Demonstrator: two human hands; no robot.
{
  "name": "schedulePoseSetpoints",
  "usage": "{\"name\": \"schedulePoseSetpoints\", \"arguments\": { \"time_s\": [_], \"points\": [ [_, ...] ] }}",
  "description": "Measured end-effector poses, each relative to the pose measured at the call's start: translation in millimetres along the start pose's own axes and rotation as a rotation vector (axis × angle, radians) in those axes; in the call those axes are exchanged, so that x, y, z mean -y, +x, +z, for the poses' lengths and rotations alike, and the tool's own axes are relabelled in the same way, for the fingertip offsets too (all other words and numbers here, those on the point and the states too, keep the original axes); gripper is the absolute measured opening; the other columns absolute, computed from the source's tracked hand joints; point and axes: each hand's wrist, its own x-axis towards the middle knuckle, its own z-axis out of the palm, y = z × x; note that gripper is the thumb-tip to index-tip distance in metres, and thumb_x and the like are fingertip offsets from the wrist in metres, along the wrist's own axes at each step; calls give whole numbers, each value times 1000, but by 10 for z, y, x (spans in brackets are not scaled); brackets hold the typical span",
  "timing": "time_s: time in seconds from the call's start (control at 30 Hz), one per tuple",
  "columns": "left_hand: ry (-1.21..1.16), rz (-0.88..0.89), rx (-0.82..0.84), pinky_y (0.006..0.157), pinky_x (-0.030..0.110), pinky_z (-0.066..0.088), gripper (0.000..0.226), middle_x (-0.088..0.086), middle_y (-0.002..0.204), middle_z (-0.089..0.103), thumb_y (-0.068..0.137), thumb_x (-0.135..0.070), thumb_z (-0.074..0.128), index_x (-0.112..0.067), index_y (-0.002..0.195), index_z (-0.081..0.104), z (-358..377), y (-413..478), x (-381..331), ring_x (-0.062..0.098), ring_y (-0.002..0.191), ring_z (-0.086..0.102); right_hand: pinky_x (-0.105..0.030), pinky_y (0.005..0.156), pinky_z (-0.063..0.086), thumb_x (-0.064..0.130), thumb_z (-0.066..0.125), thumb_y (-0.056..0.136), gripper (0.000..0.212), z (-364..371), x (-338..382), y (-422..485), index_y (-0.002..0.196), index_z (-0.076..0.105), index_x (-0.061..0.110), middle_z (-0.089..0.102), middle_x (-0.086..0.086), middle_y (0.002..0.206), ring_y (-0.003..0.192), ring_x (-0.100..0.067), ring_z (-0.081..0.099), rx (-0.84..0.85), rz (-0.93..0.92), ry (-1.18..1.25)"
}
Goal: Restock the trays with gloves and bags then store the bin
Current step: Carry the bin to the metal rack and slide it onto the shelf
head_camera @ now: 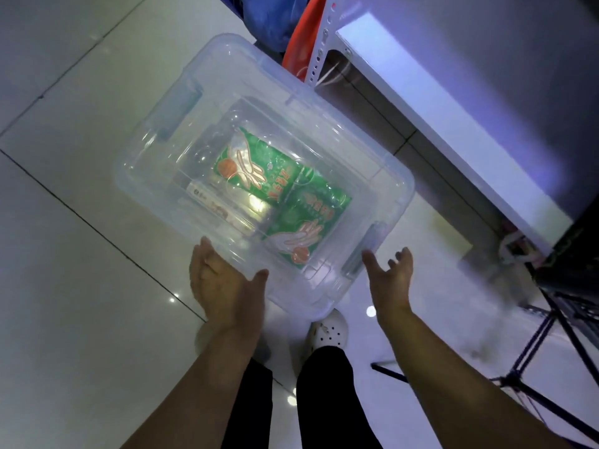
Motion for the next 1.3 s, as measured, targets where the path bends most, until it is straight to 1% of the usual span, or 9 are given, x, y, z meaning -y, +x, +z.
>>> {"name": "schedulePoseSetpoints", "arguments": {
  "time_s": [0.1, 0.2, 0.33, 0.5, 0.6, 0.7, 0.8, 1.07, 1.3],
  "points": [
    [347, 563, 119, 111, 51, 20, 110, 24, 149, 29, 57, -46, 83, -11, 144, 25, 159, -49, 51, 37, 139, 24, -31, 99, 35, 26, 68, 83, 86, 37, -176, -164, 147, 12, 9, 30, -7, 149, 131, -22, 38, 156, 141, 84],
    [563, 744, 242, 109, 56, 16, 108, 21, 153, 23, 59, -62, 72, -16, 145, 24, 331, -73, 107, 36, 141, 17, -25, 96, 34, 27, 65, 86, 72, 55, -246, -137, 144, 25, 11, 40, -5, 143, 116, -17, 47, 196, 133, 91],
    [629, 818, 263, 111, 58, 16, 108, 19, 152, 25, 57, -63, 73, -19, 144, 26, 456, -136, 106, 32, 140, 17, -45, 104, 42, 30, 68, 82, 67, 31, -289, -68, 138, 37, 12, 53, -8, 130, 113, -25, 54, 150, 139, 138],
    [661, 775, 272, 109, 60, 15, 108, 14, 154, 21, 57, -64, 73, -24, 145, 24, 425, -113, 112, 34, 141, 21, -43, 106, 39, 35, 70, 80, 82, 38, -273, 13, 144, 25, 14, 48, -4, 132, 119, -25, 50, 281, 187, 171],
    [641, 743, 299, 110, 60, 9, 103, 9, 154, -3, 66, -64, 66, -29, 147, 11, 373, -73, 101, 31, 143, -1, -39, 100, 43, 30, 77, 74, 81, 78, -259, 44, 140, 33, 10, 52, -6, 126, 112, -25, 53, 250, 173, 161],
    [657, 741, 354, 112, 59, 5, 99, 7, 152, -17, 73, -67, 56, -31, 147, 0, 362, -53, 69, 34, 144, -9, -30, 69, 46, 26, 76, 73, 37, 139, -246, 5, 97, 61, 2, 62, -11, 91, 80, -25, 59, 122, 25, 50],
    [643, 741, 373, 114, 55, 4, 99, 8, 152, -20, 75, -66, 55, -31, 147, -2, 364, -58, 61, 34, 143, -12, -26, 56, 36, 32, 72, 70, 32, 249, -282, -35, 66, 50, 10, 55, -13, 76, 64, -25, 50, -26, -84, -100],
    [585, 829, 262, 107, 56, 28, 99, 19, 151, 29, 58, -57, 77, -22, 141, 37, 415, -107, 90, 43, 137, 29, -28, 58, 31, 11, 64, 71, 21, 363, -233, -101, 65, 45, 8, 43, -6, 74, 71, -29, 47, -280, -259, -232],
    [564, 961, 345, 101, 47, 36, 92, 9, 138, 52, 50, -49, 83, -23, 131, 49, 311, -123, 29, 30, 119, 56, -31, 63, 29, 7, 64, 71, 14, 83, -154, 137, 74, 55, -3, 53, -25, 84, 84, -37, 49, -338, -369, -411]
  ]
}}
